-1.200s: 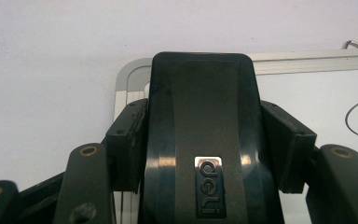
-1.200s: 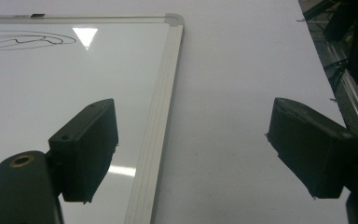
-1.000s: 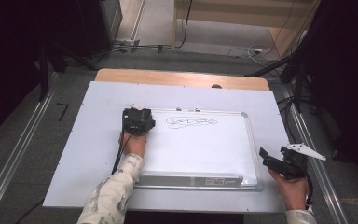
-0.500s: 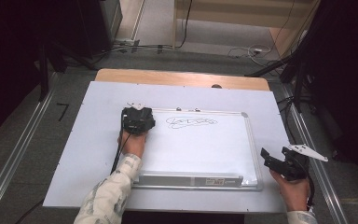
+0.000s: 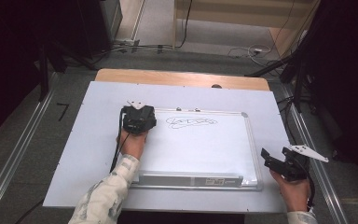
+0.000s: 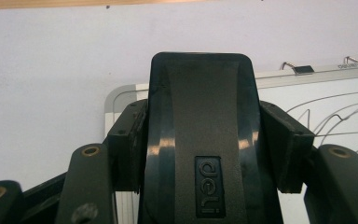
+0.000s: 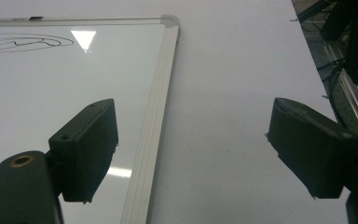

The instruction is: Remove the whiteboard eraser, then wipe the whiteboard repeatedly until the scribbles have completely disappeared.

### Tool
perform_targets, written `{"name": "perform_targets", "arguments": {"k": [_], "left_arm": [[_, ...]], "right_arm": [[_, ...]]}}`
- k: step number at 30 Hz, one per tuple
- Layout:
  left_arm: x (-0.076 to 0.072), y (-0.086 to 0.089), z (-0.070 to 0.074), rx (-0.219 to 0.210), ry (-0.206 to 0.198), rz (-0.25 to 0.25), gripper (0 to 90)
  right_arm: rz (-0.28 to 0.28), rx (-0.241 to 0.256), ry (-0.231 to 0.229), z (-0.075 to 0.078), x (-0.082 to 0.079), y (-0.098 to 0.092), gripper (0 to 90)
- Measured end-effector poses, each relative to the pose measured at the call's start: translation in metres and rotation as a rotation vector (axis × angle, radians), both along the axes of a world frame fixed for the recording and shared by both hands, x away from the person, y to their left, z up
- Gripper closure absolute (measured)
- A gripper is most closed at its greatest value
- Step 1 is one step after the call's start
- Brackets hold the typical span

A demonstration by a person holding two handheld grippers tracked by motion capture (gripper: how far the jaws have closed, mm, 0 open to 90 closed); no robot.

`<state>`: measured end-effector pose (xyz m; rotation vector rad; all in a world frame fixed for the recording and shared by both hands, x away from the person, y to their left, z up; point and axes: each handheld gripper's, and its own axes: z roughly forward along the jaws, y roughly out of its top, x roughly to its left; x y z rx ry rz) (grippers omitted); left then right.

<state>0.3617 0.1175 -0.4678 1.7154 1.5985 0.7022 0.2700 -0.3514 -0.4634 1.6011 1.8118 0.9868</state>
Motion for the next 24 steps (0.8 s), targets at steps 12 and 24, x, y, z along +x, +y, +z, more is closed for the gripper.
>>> {"name": "perform_targets", "arguments": {"k": [12,24], "left_arm": [[0.000,-0.008,0.001,0.004,0.023,0.001,40.3],[0.008,-0.031,-0.006,0.037,0.039,-0.049,40.3]], "right_arm": [[-0.005,0.005,0.000,0.000,0.000,0.000,14.7],[0.003,0.002,0.001,-0.001,0.003,0.002,14.7]]}}
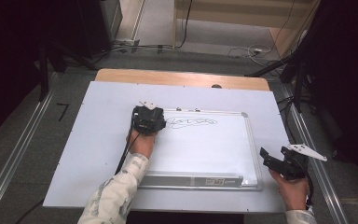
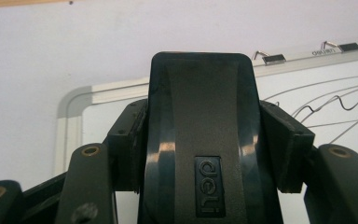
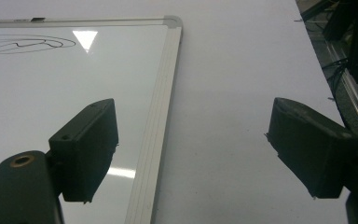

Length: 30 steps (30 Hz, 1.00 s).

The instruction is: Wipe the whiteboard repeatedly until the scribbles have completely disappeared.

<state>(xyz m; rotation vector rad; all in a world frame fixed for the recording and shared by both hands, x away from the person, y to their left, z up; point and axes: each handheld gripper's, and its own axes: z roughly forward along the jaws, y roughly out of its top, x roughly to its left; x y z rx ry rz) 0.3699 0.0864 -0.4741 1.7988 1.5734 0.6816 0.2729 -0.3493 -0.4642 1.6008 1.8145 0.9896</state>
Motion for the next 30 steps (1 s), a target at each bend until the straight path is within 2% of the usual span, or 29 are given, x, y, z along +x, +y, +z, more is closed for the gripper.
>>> {"name": "perform_targets", "arguments": {"k": [6,10,14,21,25,30], "left_arm": [[0.005,-0.008,-0.008,0.006,0.023,-0.017,40.3],[0.010,-0.008,-0.014,-0.010,0.037,-0.004,40.4],[0.013,-0.009,-0.019,-0.007,0.050,-0.018,40.4],[0.015,-0.012,-0.022,0.027,0.020,-0.045,40.4],[0.016,-0.014,-0.023,0.021,0.017,-0.052,40.4],[0.018,-0.021,-0.023,0.018,0.016,-0.099,40.5]], "right_arm": [[0.003,0.001,-0.005,0.000,0.000,0.000,15.0],[0.002,0.002,-0.004,0.000,-0.001,0.000,15.0],[0.003,0.004,-0.007,0.001,-0.001,-0.001,15.0],[0.003,0.006,-0.012,0.001,-0.001,0.000,15.0],[0.002,0.005,-0.011,0.001,-0.001,0.000,15.0],[0.004,0.006,-0.012,0.001,-0.001,0.000,15.0]]}}
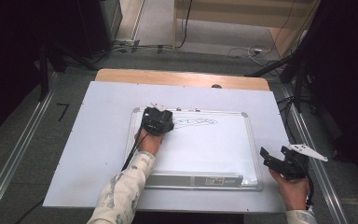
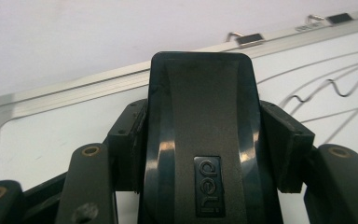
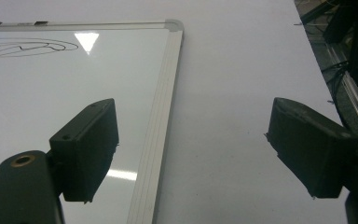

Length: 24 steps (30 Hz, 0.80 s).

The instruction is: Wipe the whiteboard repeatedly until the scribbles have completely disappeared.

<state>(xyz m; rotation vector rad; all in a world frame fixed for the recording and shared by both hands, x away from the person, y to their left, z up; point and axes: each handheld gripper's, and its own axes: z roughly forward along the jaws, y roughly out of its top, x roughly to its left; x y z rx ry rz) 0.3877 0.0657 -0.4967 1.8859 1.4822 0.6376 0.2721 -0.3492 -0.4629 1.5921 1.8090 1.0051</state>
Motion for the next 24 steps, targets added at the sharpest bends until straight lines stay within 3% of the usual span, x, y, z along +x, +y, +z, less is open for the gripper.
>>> {"name": "perform_targets", "arguments": {"k": [24], "left_arm": [[0.006,-0.047,0.002,0.023,0.014,-0.088,40.7]], "right_arm": [[0.003,0.002,0.001,0.000,0.001,0.000,15.1]]}}
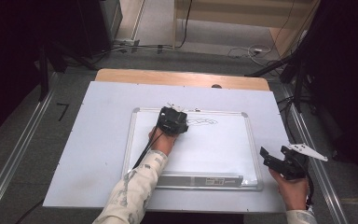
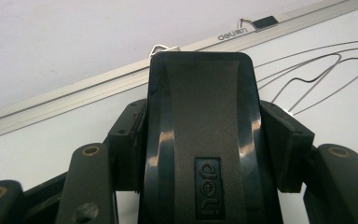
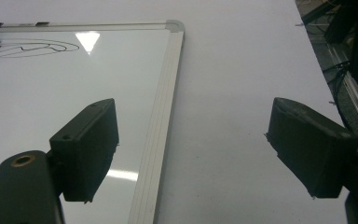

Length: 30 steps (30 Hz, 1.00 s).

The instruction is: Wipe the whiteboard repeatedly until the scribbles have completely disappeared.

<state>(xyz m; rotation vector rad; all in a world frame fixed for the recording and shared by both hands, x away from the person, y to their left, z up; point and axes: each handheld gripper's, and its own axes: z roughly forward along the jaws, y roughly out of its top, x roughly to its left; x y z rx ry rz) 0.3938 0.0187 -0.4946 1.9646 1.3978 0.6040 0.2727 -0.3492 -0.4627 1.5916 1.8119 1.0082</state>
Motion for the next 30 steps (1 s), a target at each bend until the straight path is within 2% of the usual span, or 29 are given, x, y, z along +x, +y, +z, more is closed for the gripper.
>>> {"name": "perform_targets", "arguments": {"k": [30], "left_arm": [[0.006,-0.035,0.001,0.004,-0.001,-0.057,40.6]], "right_arm": [[-0.002,0.004,-0.004,0.001,0.000,-0.001,16.1]]}}
